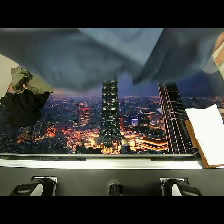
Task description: Fold the shirts.
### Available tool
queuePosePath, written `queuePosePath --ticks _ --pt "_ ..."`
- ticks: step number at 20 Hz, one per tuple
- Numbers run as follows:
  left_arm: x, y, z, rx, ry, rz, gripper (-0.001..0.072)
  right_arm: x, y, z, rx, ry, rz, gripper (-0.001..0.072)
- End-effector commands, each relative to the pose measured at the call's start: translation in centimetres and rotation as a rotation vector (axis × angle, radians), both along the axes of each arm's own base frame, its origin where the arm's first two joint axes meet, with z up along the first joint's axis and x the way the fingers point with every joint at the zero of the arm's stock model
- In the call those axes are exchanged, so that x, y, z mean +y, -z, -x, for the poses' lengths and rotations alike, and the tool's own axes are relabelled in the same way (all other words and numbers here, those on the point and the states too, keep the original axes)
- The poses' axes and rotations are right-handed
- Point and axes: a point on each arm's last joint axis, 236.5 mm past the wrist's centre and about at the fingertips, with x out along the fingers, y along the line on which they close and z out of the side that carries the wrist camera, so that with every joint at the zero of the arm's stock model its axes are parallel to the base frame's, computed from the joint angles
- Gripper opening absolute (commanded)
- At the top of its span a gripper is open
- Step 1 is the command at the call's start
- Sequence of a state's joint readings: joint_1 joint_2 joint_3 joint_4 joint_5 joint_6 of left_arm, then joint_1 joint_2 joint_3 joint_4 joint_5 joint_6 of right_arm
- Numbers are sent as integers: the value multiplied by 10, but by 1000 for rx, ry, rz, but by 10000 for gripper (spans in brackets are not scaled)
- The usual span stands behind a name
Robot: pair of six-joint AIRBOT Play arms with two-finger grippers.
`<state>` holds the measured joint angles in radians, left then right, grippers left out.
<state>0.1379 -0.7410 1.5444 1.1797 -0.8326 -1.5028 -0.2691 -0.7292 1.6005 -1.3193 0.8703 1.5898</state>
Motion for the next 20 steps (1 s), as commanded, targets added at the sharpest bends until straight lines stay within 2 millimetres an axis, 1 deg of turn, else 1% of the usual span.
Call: queuePosePath --ticks 1,3,7,8,9,10,11,12,13,14,15,16,17,18,19,20 --pt "19 -62 77 -162 -123 -4 24 -7 -53 70 -127 110 33 38" --pt "15 -64 90 -170 -119 -10 24 -5 -52 76 -128 106 5 38" --pt "13 -68 101 -187 -119 -13 23 -4 -53 86 -133 113 -3 38" --pt "14 -66 101 -180 -125 -19 23 -6 -50 90 -123 125 3 38" --pt "19 -59 101 -154 -149 -40 23 -12 -44 93 -98 156 5 38" --pt "29 -47 99 -104 -189 -71 23 -20 -33 96 -51 191 3 38" --pt "40 -31 97 -31 -234 -96 23 -27 -13 97 34 221 -18 38" --pt "45 -14 94 41 -248 -100 23 -25 17 93 157 210 -62 38" --pt "42 7 89 120 -229 -95 24 -13 51 88 297 160 -106 38" --pt "33 31 83 203 -179 -76 24 1 87 86 456 100 -145 38" --pt "21 64 75 307 -120 -52 24 11 116 83 584 51 -157 38" --pt "9 99 70 409 -55 -48 24 15 145 82 711 21 -162 38" --pt "1 135 67 508 -4 -44 24 17 170 82 816 2 -161 38" --pt "-3 160 66 567 18 -31 23 17 190 84 897 -6 -166 38" --pt "-3 179 63 600 19 -20 23 16 203 83 931 -8 -178 38" --pt "-2 193 59 619 22 -19 23 16 212 78 945 -8 -188 38"
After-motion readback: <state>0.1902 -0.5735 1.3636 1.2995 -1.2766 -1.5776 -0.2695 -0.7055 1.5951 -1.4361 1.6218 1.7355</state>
